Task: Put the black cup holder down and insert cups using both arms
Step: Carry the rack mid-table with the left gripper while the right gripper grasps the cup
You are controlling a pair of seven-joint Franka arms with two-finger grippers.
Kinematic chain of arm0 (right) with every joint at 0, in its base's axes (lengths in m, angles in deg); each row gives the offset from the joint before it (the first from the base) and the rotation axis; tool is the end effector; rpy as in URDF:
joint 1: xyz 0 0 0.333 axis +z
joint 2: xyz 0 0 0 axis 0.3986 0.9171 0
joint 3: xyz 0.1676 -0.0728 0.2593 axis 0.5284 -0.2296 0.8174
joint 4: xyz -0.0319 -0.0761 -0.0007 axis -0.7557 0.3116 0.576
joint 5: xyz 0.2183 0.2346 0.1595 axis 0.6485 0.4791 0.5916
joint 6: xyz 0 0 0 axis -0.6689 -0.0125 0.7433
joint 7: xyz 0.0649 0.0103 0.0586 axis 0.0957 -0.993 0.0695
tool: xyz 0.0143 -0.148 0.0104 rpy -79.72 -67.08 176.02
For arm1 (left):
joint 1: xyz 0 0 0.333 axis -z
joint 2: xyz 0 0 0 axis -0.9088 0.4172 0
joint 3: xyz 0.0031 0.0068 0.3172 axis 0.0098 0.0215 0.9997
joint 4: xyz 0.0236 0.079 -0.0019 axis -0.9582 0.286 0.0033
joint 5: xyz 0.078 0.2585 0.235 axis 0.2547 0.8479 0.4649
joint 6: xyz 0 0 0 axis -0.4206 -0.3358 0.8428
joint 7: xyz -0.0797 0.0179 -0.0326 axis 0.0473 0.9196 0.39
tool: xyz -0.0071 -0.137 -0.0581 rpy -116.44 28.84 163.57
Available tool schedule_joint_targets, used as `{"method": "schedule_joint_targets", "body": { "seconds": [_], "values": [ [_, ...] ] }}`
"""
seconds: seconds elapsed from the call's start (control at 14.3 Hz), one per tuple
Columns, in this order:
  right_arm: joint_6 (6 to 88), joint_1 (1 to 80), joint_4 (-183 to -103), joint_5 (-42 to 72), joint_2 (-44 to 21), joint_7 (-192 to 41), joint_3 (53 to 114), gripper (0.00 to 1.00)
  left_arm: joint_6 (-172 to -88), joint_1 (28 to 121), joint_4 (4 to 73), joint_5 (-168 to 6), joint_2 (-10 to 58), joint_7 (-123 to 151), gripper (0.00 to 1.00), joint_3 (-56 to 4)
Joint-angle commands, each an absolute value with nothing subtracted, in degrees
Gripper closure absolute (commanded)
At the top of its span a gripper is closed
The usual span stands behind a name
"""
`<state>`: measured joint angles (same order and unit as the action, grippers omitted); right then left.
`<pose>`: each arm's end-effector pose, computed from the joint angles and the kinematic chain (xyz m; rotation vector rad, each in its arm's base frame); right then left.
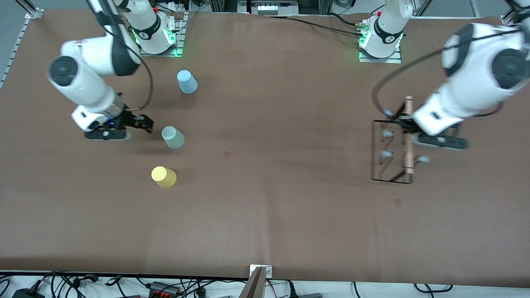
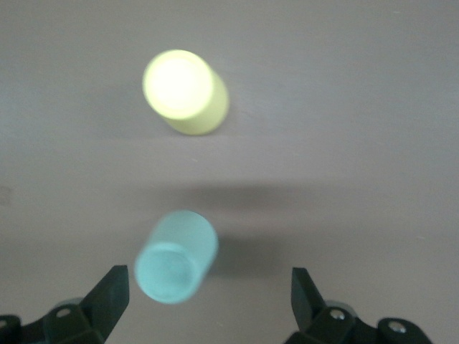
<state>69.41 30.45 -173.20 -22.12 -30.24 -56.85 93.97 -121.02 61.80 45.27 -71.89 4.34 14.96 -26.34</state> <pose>0.5043 0.1052 0.3170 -3.1245 0.0479 -0.0975 0.5269 -0.1345 0.4347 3.1160 -0.2078 -0.1140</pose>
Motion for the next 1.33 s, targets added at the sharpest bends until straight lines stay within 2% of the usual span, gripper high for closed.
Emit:
{"method": "schedule_joint_targets", "body": {
  "seconds": [0.0, 0.35, 0.56, 0.84, 1.05, 1.26],
  "values": [
    [76.2, 32.2, -173.1, -21.6, -25.9, -52.7, 94.0, 0.00, -120.0, 63.0, 40.0, -70.7, 9.8, 25.8, 0.99, -33.7],
    [79.4, 34.3, -173.7, -22.4, -22.6, -50.9, 93.9, 0.00, -120.5, 72.1, 34.6, -68.4, 17.8, 38.0, 0.99, -35.1],
    [81.2, 34.3, -175.7, -22.4, -22.4, -50.9, 93.9, 0.00, -127.1, 76.8, 34.7, -68.1, 20.6, 48.4, 0.99, -35.1],
    [87.7, 34.4, -180.0, -22.4, -21.2, -50.9, 93.9, 0.00, -131.4, 81.1, 34.7, -64.8, 23.3, 54.4, 0.99, -35.0],
    [88.1, 34.5, -180.8, -22.4, -20.9, -50.9, 93.9, 0.00, -136.3, 82.8, 34.6, -64.0, 25.2, 57.3, 0.99, -35.0],
    [88.1, 34.5, -181.1, -22.4, -20.7, -50.8, 94.0, 0.00, -137.1, 85.0, 34.7, -63.8, 26.3, 58.4, 0.99, -34.7]
  ]
}}
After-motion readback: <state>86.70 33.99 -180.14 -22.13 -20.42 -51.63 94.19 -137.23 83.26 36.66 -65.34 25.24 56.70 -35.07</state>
